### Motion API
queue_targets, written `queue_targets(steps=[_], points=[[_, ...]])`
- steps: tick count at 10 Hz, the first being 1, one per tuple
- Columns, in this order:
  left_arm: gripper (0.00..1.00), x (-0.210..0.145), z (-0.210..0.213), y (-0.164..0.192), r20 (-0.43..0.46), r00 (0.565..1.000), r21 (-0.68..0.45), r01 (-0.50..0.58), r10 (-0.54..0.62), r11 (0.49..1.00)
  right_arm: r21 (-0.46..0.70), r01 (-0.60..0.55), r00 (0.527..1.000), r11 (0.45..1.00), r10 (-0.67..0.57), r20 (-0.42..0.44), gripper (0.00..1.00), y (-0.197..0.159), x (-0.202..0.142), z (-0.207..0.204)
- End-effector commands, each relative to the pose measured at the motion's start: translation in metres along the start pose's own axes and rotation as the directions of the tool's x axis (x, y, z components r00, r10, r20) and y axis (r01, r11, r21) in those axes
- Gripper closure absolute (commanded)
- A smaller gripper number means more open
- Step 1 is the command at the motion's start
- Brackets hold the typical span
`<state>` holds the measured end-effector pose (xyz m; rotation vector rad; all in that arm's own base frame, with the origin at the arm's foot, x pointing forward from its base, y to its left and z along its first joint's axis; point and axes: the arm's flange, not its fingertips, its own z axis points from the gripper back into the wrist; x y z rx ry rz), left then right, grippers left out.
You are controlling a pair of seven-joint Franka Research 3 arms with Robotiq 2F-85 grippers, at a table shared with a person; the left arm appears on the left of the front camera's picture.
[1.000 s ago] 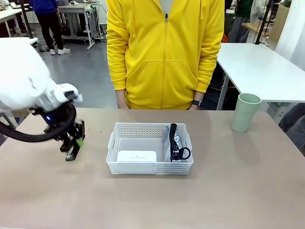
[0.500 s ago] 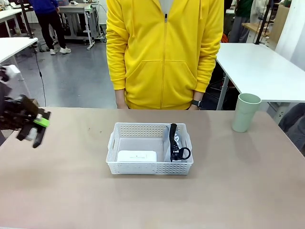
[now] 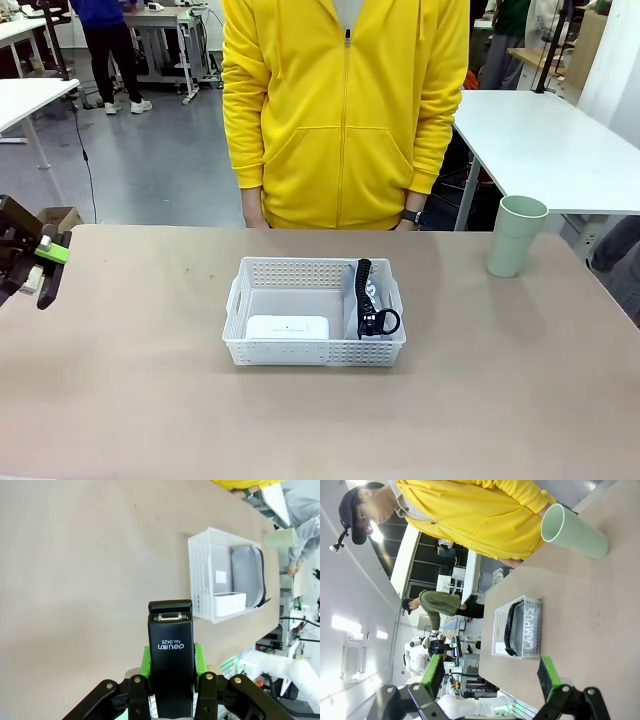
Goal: Efficiently arrange items inside the basket to fit them all.
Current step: Pick up the Stapler and place it inside the Organizing basket.
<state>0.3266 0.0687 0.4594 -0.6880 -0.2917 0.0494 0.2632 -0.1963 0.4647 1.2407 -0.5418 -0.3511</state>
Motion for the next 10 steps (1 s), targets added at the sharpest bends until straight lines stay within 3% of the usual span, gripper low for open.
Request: queue_targets(steps=[1, 2, 3, 4, 6, 8, 10], points=[[1.00, 0.003, -0.003, -0.005, 0.006, 1.000, -0.011, 0.015, -0.015, 1.000, 0.025, -0.027, 1.000, 0.999, 0.027, 0.014, 0.00, 0.001, 0.001, -0.001], [0.63, 0.000, 0.000, 0.000, 0.000, 1.000, 0.000, 0.000, 0.000, 1.000, 0.025, -0.027, 1.000, 0.999, 0.027, 0.014, 0.00, 0.001, 0.001, -0.001], [0.63, 0.004, 0.000, -0.017, 0.072, 0.997, 0.025, 0.008, -0.009, 1.000, 0.025, -0.027, 1.000, 0.999, 0.027, 0.014, 0.00, 0.001, 0.001, -0.001], [0.63, 0.019, -0.011, -0.042, 0.005, 0.998, -0.001, 0.070, -0.070, 0.998, 0.025, -0.027, 1.000, 0.999, 0.027, 0.014, 0.00, 0.001, 0.001, -0.001], [0.63, 0.066, -0.057, -0.108, -0.124, 0.977, 0.051, 0.178, -0.171, 0.983, 0.025, -0.027, 1.000, 0.999, 0.027, 0.014, 0.00, 0.001, 0.001, -0.001], [0.63, 0.101, -0.125, -0.174, -0.277, 0.929, 0.077, 0.275, -0.244, 0.958, 0.025, -0.027, 1.000, 0.999, 0.027, 0.014, 0.00, 0.001, 0.001, -0.001], [0.63, 0.108, -0.202, -0.225, -0.402, 0.835, 0.088, 0.444, -0.376, 0.892, 0.025, -0.027, 1.000, 0.999, 0.027, 0.014, 0.00, 0.001, 0.001, -0.001]])
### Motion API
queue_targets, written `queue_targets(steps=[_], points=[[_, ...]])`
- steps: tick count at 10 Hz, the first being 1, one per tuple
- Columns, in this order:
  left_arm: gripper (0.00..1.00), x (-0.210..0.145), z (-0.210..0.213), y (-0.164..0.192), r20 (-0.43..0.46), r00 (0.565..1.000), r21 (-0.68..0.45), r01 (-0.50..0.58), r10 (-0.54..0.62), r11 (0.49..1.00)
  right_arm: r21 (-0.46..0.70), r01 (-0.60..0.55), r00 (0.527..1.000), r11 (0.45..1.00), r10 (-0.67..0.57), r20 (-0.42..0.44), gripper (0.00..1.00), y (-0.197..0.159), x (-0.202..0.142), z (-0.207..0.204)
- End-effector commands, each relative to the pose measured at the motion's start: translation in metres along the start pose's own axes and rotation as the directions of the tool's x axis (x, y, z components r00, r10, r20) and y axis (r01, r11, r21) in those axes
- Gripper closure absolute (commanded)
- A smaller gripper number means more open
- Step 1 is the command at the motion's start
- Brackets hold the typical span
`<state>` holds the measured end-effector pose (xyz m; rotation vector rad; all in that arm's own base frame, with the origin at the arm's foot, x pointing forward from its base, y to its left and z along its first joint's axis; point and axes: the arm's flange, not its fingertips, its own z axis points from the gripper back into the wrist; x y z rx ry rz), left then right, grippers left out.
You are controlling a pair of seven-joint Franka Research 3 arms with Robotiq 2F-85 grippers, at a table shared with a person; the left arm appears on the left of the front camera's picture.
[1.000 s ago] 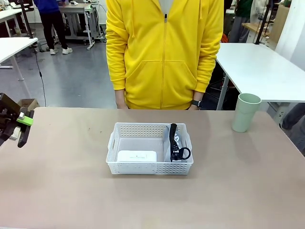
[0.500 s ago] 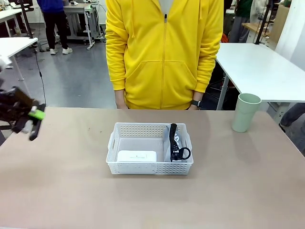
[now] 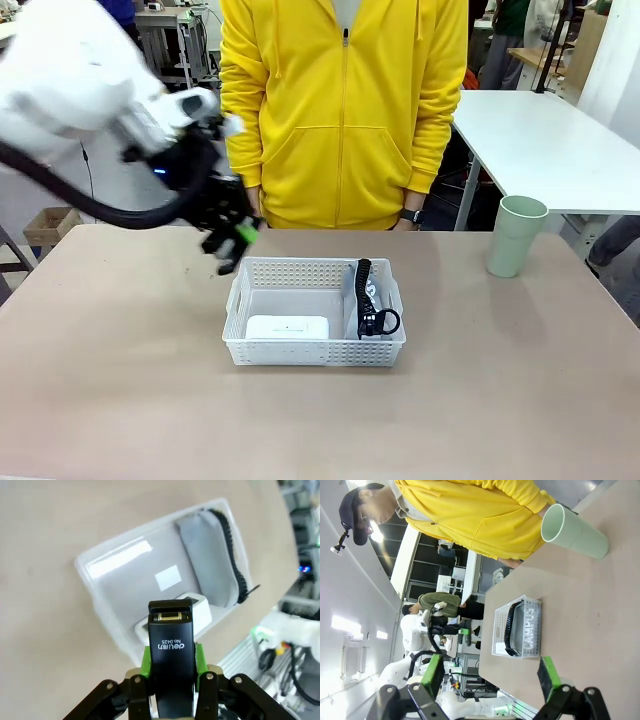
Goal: Efficiently arrange items inside the basket to fit them all.
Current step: Pick up the Stapler and place it inside the Organizing basket.
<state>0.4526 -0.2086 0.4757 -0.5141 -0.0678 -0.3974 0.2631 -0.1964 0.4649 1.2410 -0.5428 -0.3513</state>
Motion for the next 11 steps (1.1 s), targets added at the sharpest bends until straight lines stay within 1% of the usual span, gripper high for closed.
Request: queue_targets(steps=[1, 2, 3, 4, 5, 7, 9, 10, 11], points=[[0.63, 0.041, -0.028, -0.015, -0.097, 0.986, 0.118, 0.149, -0.138, 0.982, 0.024, -0.027, 1.000, 0.999, 0.027, 0.014, 0.00, 0.000, 0.001, -0.001], [0.63, 0.054, -0.055, -0.027, -0.099, 0.978, 0.172, 0.196, -0.181, 0.965, 0.024, -0.027, 1.000, 0.999, 0.027, 0.014, 0.00, 0.000, 0.001, -0.001], [0.63, 0.061, -0.081, -0.036, -0.118, 0.969, 0.202, 0.236, -0.215, 0.951, 0.024, -0.027, 1.000, 0.999, 0.027, 0.014, 0.00, 0.000, 0.001, -0.001], [0.63, 0.066, -0.106, -0.038, -0.156, 0.966, 0.247, 0.240, -0.206, 0.939, 0.024, -0.027, 1.000, 0.999, 0.027, 0.014, 0.00, 0.000, 0.001, -0.001], [0.63, 0.066, -0.121, -0.039, -0.152, 0.967, 0.293, 0.242, -0.205, 0.925, 0.024, -0.027, 1.000, 0.999, 0.027, 0.014, 0.00, 0.000, 0.001, -0.001], [0.63, 0.060, -0.148, -0.032, -0.145, 0.966, 0.326, 0.251, -0.215, 0.911, 0.024, -0.027, 1.000, 0.999, 0.027, 0.014, 0.00, 0.000, 0.001, -0.001], [0.63, 0.059, -0.149, -0.032, -0.143, 0.965, 0.328, 0.256, -0.221, 0.909, 0.024, -0.027, 1.000, 0.999, 0.027, 0.014, 0.00, 0.000, 0.001, -0.001], [0.63, 0.054, -0.158, -0.030, -0.157, 0.952, 0.289, 0.299, -0.263, 0.910, 0.024, -0.027, 1.000, 0.999, 0.027, 0.014, 0.00, 0.000, 0.001, -0.001], [0.63, 0.052, -0.160, -0.028, -0.188, 0.947, 0.265, 0.304, -0.260, 0.915, 0.024, -0.027, 1.000, 0.999, 0.027, 0.014, 0.00, 0.000, 0.001, -0.001]])
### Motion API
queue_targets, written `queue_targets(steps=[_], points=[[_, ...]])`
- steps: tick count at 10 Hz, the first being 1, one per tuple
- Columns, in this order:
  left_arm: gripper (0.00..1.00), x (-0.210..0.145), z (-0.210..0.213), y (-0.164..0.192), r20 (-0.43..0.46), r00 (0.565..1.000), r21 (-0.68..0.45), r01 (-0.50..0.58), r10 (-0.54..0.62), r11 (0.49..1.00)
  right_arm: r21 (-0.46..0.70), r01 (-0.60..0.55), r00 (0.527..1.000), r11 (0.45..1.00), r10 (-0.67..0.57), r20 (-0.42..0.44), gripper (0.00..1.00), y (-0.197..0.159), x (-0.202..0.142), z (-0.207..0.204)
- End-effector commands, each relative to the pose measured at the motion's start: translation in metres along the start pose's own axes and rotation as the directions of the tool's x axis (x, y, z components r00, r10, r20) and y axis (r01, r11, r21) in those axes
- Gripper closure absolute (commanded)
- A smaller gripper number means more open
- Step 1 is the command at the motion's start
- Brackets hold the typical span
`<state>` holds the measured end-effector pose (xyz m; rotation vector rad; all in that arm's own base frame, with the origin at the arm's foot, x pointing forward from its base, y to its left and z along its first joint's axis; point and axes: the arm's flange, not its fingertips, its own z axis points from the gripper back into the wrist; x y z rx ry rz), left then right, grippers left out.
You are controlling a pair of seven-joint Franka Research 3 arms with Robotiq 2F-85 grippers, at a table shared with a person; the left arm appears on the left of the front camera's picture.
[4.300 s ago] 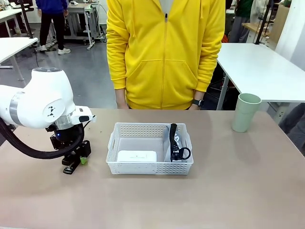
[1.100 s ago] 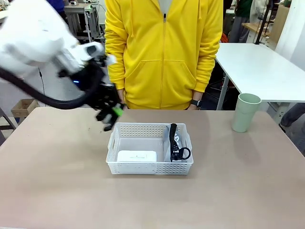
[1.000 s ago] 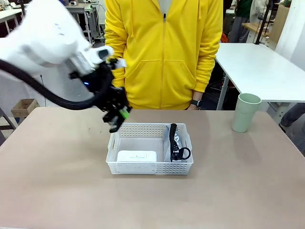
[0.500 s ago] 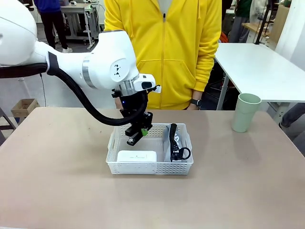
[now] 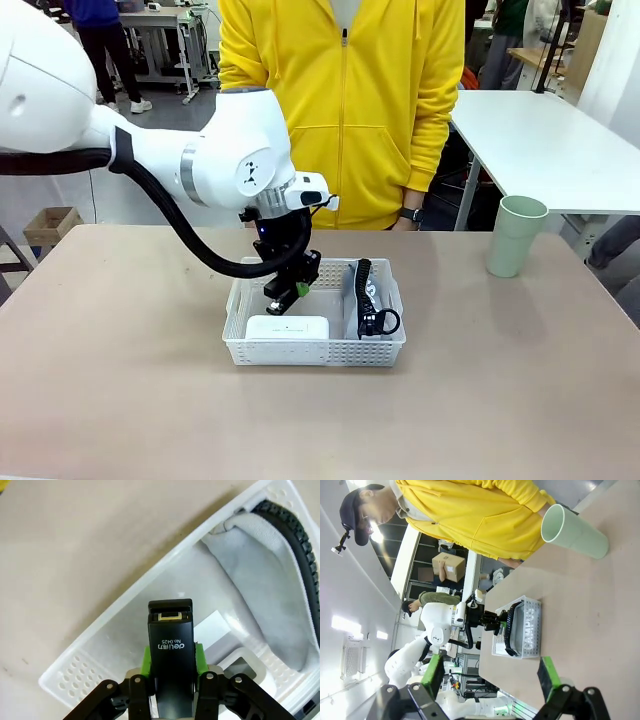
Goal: Efficiently arrange items inside the basket to fit them all.
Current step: Pick up the Stapler and place it inside the Organizing basket.
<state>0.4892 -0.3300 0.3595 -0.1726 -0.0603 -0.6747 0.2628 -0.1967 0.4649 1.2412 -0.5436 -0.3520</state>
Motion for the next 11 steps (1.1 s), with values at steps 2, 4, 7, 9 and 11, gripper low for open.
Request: queue_targets(steps=[2, 4, 7, 9, 11], points=[[0.63, -0.0080, -0.0046, -0.0024, -0.029, 0.999, -0.005, 0.028, -0.028, 1.000, 0.024, -0.027, 1.000, 0.999, 0.027, 0.013, 0.00, 0.0004, 0.0015, -0.0013], [0.63, -0.0071, -0.0047, -0.0025, -0.044, 0.999, -0.001, 0.027, -0.027, 1.000, 0.024, -0.027, 1.000, 0.999, 0.027, 0.013, 0.00, 0.0004, 0.0015, -0.0013], [0.11, -0.0059, -0.0062, -0.0020, -0.072, 0.997, 0.011, 0.026, -0.025, 1.000, 0.024, -0.027, 1.000, 0.999, 0.027, 0.013, 0.00, 0.0004, 0.0015, -0.0013], [0.00, -0.0054, -0.0070, -0.0029, -0.071, 0.997, 0.026, 0.026, -0.024, 0.999, 0.024, -0.027, 1.000, 0.999, 0.027, 0.013, 0.00, 0.0004, 0.0015, -0.0013], [0.00, -0.0056, -0.0062, -0.0028, -0.063, 0.998, 0.024, 0.025, -0.024, 0.999, 0.024, -0.027, 1.000, 0.999, 0.027, 0.013, 0.00, 0.0004, 0.0015, -0.0013]])
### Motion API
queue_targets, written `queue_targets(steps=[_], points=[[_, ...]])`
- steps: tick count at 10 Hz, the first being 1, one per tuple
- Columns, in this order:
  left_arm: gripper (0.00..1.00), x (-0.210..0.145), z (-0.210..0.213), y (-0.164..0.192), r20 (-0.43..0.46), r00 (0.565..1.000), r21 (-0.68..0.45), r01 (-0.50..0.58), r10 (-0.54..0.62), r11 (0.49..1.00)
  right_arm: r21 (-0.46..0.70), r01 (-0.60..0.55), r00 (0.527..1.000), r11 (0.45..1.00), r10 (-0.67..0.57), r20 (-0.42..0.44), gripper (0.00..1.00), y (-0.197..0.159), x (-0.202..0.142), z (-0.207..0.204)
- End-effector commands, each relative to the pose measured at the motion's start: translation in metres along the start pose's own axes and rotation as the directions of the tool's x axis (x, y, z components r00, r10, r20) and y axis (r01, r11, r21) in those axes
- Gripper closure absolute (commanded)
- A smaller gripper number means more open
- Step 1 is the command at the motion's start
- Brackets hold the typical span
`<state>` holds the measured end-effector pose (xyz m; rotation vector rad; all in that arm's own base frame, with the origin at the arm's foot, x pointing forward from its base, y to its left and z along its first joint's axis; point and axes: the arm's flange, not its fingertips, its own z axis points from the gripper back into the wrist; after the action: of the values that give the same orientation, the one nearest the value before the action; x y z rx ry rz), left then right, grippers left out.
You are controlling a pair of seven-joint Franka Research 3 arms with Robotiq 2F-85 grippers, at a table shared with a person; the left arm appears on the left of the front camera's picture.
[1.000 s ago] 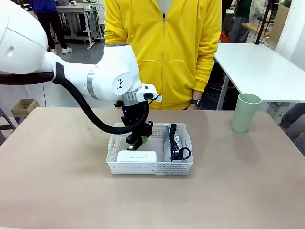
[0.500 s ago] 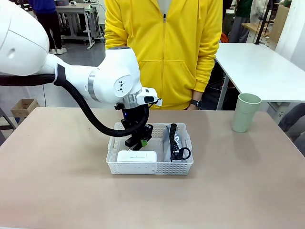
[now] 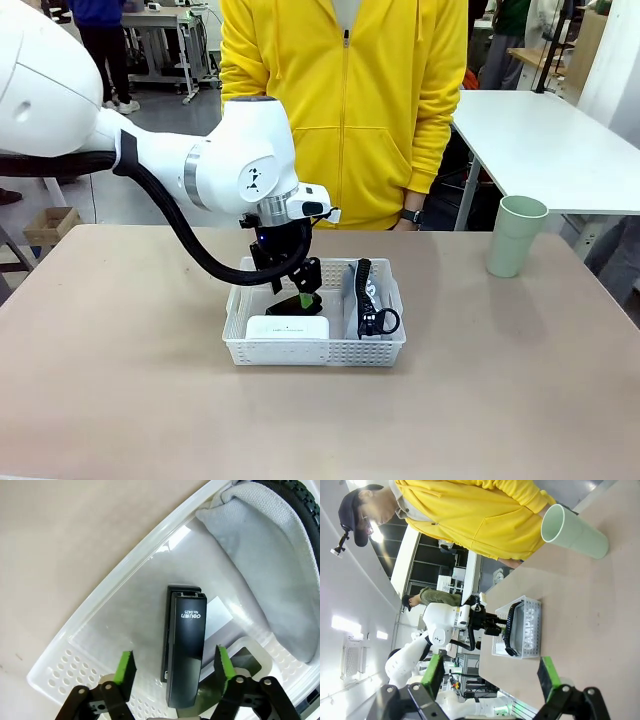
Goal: Efficiently arrange items inside the basket to fit them all.
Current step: Pick up the Stapler and place it inside the Organizing basket.
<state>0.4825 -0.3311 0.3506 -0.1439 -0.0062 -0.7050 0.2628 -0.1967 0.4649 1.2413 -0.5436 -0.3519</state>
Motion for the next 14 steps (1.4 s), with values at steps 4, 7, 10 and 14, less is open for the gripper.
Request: queue_targets(steps=[4, 7, 10, 14], points=[[0.00, -0.026, 0.058, 0.002, 0.000, 0.997, -0.002, -0.071, 0.071, 0.997, 0.024, -0.027, 1.000, 0.999, 0.027, 0.013, 0.00, 0.000, 0.001, -0.001], [0.00, -0.099, 0.152, 0.044, 0.073, 0.968, -0.227, -0.219, 0.241, 0.949, 0.024, -0.027, 1.000, 0.999, 0.027, 0.013, 0.00, 0.000, 0.001, -0.001], [0.00, -0.204, 0.206, 0.118, 0.234, 0.869, -0.490, -0.281, 0.435, 0.825, 0.024, -0.027, 1.000, 0.999, 0.027, 0.013, 0.00, 0.000, 0.001, -0.001], [0.00, -0.359, 0.218, 0.225, 0.258, 0.710, -0.785, -0.241, 0.655, 0.570, 0.024, -0.027, 1.000, 0.999, 0.027, 0.013, 0.00, 0.000, 0.001, -0.001]])
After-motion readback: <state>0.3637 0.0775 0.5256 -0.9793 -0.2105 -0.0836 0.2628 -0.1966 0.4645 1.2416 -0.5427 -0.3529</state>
